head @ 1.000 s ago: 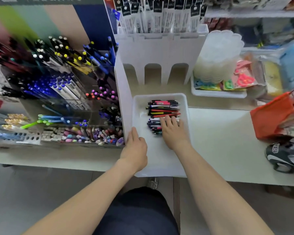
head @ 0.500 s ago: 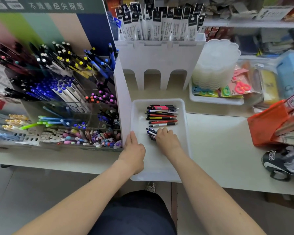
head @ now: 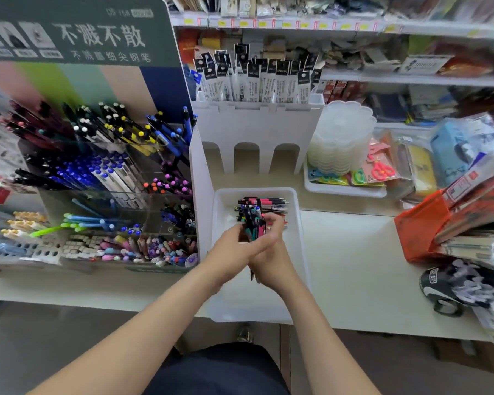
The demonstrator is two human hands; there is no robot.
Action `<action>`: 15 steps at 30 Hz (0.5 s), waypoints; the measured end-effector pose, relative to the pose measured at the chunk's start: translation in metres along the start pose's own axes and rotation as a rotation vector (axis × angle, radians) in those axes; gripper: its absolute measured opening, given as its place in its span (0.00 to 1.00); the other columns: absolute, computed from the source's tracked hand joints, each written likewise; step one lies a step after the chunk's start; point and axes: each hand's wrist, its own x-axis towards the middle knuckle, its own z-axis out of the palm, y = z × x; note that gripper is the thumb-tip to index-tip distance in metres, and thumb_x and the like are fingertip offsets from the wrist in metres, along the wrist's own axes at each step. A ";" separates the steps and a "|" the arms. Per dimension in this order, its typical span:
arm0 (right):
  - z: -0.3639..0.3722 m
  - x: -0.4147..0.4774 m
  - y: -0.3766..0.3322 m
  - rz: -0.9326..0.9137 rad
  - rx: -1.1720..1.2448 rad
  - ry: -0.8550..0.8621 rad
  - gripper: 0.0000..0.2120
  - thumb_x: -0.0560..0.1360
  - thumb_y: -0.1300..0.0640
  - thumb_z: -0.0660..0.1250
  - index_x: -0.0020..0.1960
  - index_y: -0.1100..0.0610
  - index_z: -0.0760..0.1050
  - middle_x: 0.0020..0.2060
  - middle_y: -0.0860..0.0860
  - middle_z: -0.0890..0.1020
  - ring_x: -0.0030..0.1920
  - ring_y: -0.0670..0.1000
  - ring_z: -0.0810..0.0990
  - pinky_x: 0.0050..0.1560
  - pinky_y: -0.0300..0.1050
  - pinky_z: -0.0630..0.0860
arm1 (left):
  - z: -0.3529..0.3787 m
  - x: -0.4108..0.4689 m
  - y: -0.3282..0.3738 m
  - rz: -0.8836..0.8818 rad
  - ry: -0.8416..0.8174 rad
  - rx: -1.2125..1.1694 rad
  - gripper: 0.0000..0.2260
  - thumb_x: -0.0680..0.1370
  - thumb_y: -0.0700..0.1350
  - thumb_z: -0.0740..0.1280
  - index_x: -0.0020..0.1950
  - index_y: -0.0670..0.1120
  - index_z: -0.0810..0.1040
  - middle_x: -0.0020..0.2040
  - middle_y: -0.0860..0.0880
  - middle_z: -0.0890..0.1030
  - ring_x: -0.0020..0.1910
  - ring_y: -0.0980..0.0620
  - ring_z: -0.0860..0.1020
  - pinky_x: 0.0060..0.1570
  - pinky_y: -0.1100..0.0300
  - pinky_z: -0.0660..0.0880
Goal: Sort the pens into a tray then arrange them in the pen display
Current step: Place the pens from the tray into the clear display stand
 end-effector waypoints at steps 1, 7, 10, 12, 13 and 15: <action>0.003 -0.004 -0.007 -0.039 0.018 0.009 0.32 0.76 0.64 0.72 0.70 0.47 0.57 0.48 0.49 0.85 0.39 0.48 0.85 0.31 0.53 0.81 | 0.000 -0.003 0.005 -0.001 -0.009 -0.092 0.19 0.75 0.57 0.79 0.61 0.54 0.80 0.54 0.55 0.87 0.56 0.56 0.85 0.61 0.53 0.81; -0.001 -0.020 -0.038 -0.085 0.055 0.028 0.50 0.71 0.67 0.78 0.78 0.44 0.49 0.54 0.38 0.82 0.55 0.40 0.85 0.55 0.45 0.85 | -0.006 -0.009 0.012 0.018 -0.095 -0.444 0.15 0.78 0.41 0.77 0.64 0.42 0.82 0.57 0.41 0.88 0.57 0.48 0.87 0.60 0.53 0.80; -0.008 -0.026 -0.044 -0.034 0.082 -0.007 0.51 0.70 0.65 0.79 0.78 0.41 0.50 0.60 0.42 0.80 0.58 0.40 0.84 0.59 0.48 0.84 | -0.008 -0.008 0.007 0.064 -0.107 -0.394 0.12 0.81 0.44 0.75 0.64 0.43 0.83 0.57 0.40 0.87 0.57 0.42 0.86 0.62 0.47 0.80; -0.008 -0.028 -0.045 -0.013 0.111 -0.024 0.48 0.71 0.65 0.78 0.77 0.40 0.54 0.60 0.44 0.82 0.58 0.43 0.85 0.59 0.50 0.85 | -0.007 -0.012 0.008 0.112 -0.083 -0.370 0.09 0.82 0.46 0.73 0.61 0.44 0.84 0.52 0.39 0.87 0.52 0.42 0.85 0.57 0.46 0.79; -0.008 -0.029 -0.046 -0.003 0.125 -0.035 0.47 0.71 0.65 0.78 0.77 0.39 0.55 0.58 0.44 0.84 0.57 0.44 0.86 0.57 0.51 0.85 | -0.007 -0.014 0.009 0.131 -0.055 -0.366 0.09 0.82 0.47 0.73 0.59 0.44 0.84 0.49 0.38 0.86 0.50 0.42 0.85 0.53 0.46 0.79; -0.003 -0.032 -0.047 0.010 0.158 -0.059 0.43 0.73 0.62 0.77 0.77 0.38 0.58 0.56 0.45 0.86 0.52 0.47 0.87 0.49 0.50 0.85 | -0.009 -0.017 0.016 0.159 0.005 -0.373 0.08 0.82 0.49 0.72 0.56 0.45 0.85 0.46 0.38 0.86 0.45 0.43 0.85 0.45 0.48 0.79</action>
